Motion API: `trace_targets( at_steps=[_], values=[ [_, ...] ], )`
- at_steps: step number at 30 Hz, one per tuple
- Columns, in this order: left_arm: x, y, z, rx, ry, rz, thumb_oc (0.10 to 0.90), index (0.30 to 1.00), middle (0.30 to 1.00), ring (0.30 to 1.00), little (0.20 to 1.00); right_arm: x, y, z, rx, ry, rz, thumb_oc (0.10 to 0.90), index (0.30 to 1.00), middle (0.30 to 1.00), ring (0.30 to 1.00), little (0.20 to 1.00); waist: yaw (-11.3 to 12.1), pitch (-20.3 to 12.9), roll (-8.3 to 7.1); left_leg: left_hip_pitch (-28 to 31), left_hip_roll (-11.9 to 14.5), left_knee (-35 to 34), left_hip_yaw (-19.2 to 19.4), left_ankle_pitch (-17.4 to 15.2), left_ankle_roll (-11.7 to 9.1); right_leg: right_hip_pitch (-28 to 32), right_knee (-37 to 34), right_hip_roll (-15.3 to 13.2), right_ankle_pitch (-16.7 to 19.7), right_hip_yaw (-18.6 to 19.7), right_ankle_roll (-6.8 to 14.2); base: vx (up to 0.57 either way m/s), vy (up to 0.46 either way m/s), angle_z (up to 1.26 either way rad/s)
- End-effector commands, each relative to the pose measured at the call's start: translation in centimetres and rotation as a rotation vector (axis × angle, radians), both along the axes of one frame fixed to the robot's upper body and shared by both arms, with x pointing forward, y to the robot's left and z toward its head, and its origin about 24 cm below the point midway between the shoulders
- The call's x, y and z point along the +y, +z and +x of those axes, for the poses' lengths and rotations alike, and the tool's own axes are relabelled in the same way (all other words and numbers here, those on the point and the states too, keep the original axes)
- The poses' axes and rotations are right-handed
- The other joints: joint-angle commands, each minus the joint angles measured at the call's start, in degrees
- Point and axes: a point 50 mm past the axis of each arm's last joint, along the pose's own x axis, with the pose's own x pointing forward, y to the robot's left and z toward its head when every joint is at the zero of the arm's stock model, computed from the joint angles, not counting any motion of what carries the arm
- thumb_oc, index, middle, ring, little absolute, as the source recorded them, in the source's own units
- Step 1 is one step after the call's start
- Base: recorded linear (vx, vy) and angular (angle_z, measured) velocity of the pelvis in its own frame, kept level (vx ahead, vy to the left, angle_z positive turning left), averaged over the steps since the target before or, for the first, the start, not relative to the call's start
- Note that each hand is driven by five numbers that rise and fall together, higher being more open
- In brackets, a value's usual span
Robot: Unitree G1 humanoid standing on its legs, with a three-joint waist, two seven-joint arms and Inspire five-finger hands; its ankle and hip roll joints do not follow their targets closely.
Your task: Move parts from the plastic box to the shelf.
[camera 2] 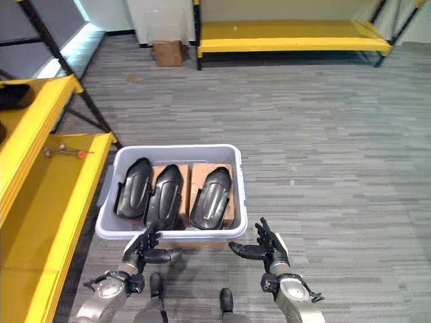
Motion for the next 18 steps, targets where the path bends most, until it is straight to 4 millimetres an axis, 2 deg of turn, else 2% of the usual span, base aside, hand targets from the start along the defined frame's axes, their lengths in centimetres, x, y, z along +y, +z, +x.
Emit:
trace_targets(
  at_steps=[1, 3, 4, 5, 6, 8, 9, 14, 15, 17, 18],
  values=[
    [0.8, 3.7, 2.6, -0.222, -0.008, 0.014, 0.900, 1.000, 1.000, 1.000, 1.000, 1.3, 3.4, 1.5, -0.206, 0.058, 0.026, 0.900, 1.000, 1.000, 1.000, 1.000, 1.58, -4.20, -1.35, 1.88, -3.70, -0.11, 2.83, 2.07, 1.49, 2.97, 2.10, -2.51, -3.02, 1.82, 3.95, 0.11, 0.170, -0.44],
    [1.3, 3.9, 2.5, -0.226, -0.006, 0.029, 0.900, 1.000, 1.000, 1.000, 1.000, 1.7, 4.3, 2.2, -0.249, 0.077, -0.013, 0.900, 1.000, 1.000, 1.000, 1.000, 2.03, -3.93, -1.70, 2.23, -4.58, 0.09, 4.65, 0.97, 2.21, 2.66, 0.65, -4.23, -1.47, 2.78, 5.46, 0.05, 0.163, -0.35],
    [1.3, 3.9, 2.5, -0.226, -0.006, 0.029, 0.900, 1.000, 1.000, 1.000, 1.000, 1.7, 4.3, 2.2, -0.249, 0.077, -0.013, 0.900, 1.000, 1.000, 1.000, 1.000, 2.03, -3.93, -1.70, 2.23, -4.58, 0.09, 4.65, 0.97, 2.21, 2.66, 0.65, -4.23, -1.47, 2.78, 5.46, 0.03, 0.175, -0.22],
    [1.6, 4.2, 2.6, -0.241, -0.004, 0.039, 0.900, 1.000, 1.000, 1.000, 1.000, 1.6, 5.7, 2.7, -0.317, 0.076, -0.051, 0.900, 1.000, 1.000, 1.000, 1.000, 2.06, -3.93, -1.88, 2.17, -4.91, 0.07, 5.53, 0.36, 2.53, 2.09, 0.01, -4.95, -1.01, 2.69, 6.11, 0.01, 0.081, -0.10],
    [1.6, 4.2, 2.6, -0.240, -0.004, 0.039, 0.900, 1.000, 1.000, 1.000, 1.000, 1.6, 5.7, 2.7, -0.317, 0.076, -0.051, 0.900, 1.000, 1.000, 1.000, 1.000, 2.10, -3.97, -1.90, 2.14, -4.93, 0.08, 5.57, 0.34, 2.54, 2.04, 0.02, -4.98, -1.02, 2.73, 6.13, 0.02, 0.123, -0.14],
    [2.0, 4.6, 2.7, -0.260, -0.001, 0.051, 0.900, 1.000, 1.000, 1.000, 1.000, 0.9, 8.1, 3.4, -0.437, 0.059, -0.140, 0.900, 1.000, 1.000, 1.000, 1.000, 1.99, -3.74, -2.08, 1.39, -5.62, 0.50, 5.74, -0.31, 2.99, 0.93, -0.03, -5.69, -0.68, 2.70, 6.91, 0.01, 0.085, -0.08],
    [2.0, 4.6, 2.7, -0.261, -0.002, 0.052, 0.900, 1.000, 1.000, 1.000, 1.000, 0.9, 8.1, 3.4, -0.437, 0.058, -0.140, 0.900, 1.000, 1.000, 1.000, 1.000, 2.00, -3.79, -2.09, 1.31, -5.63, 0.53, 5.74, -0.32, 3.00, 0.86, -0.03, -5.70, -0.68, 2.69, 6.92, -0.01, 0.066, 0.00],
    [2.4, 5.2, 2.8, -0.290, 0.011, 0.056, 0.900, 1.000, 1.000, 1.000, 1.000, -0.3, 12.9, 4.1, -0.658, 0.013, -0.340, 0.900, 1.000, 1.000, 1.000, 1.000, 2.05, -3.47, -2.40, -0.27, -6.23, 0.77, 5.71, -0.59, 3.45, -0.93, -0.03, -6.13, -0.15, 2.44, 7.58, 0.00, 0.035, 0.05],
    [2.4, 5.4, 2.9, -0.296, 0.011, 0.057, 0.900, 1.000, 1.000, 1.000, 1.000, -0.6, 14.8, 4.0, -0.745, 0.006, -0.419, 0.900, 1.000, 1.000, 1.000, 1.000, 2.04, -3.21, -2.64, -0.71, -6.31, 0.81, 5.64, -0.59, 3.52, -1.53, -0.03, -6.14, -0.02, 2.26, 7.70, 0.00, 0.000, 0.00],
    [2.3, 5.4, 2.9, -0.299, 0.009, 0.059, 0.900, 1.000, 1.000, 1.000, 1.000, -0.7, 15.4, 4.1, -0.772, -0.003, -0.443, 0.900, 1.000, 1.000, 1.000, 1.000, 2.11, -3.12, -2.77, -0.92, -6.32, 0.79, 5.51, -0.56, 3.57, -1.71, -0.03, -6.14, 0.00, 2.12, 7.68, 0.00, 0.000, 0.00],
    [2.3, 5.5, 2.9, -0.302, 0.005, 0.061, 0.900, 1.000, 1.000, 1.000, 1.000, -0.7, 16.9, 4.2, -0.837, -0.008, -0.488, 0.900, 1.000, 1.000, 1.000, 1.000, 2.14, -2.92, -3.00, -1.33, -6.29, 0.62, 5.22, -0.36, 3.61, -2.15, -0.03, -6.06, -0.01, 1.82, 7.69, -0.04, -0.009, 0.00]
  ],
)
